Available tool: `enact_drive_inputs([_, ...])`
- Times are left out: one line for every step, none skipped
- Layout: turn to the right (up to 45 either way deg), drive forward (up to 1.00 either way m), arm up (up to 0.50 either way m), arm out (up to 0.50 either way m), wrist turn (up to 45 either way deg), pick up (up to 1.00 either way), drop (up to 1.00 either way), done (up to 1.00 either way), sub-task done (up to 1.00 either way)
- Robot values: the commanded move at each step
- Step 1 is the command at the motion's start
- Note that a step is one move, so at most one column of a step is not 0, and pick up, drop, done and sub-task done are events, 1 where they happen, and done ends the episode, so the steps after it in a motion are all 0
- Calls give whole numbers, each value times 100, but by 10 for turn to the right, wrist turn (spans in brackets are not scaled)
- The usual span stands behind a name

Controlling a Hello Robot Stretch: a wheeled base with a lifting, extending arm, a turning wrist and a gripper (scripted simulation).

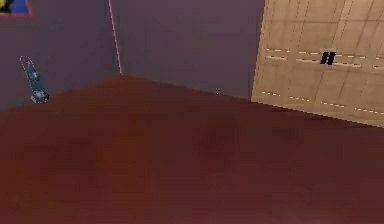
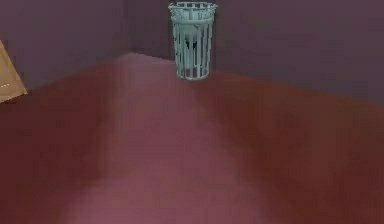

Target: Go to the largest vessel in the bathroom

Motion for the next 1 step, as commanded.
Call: enact_drive_inputs([-450,0,0,0,0,0,0,0,0])
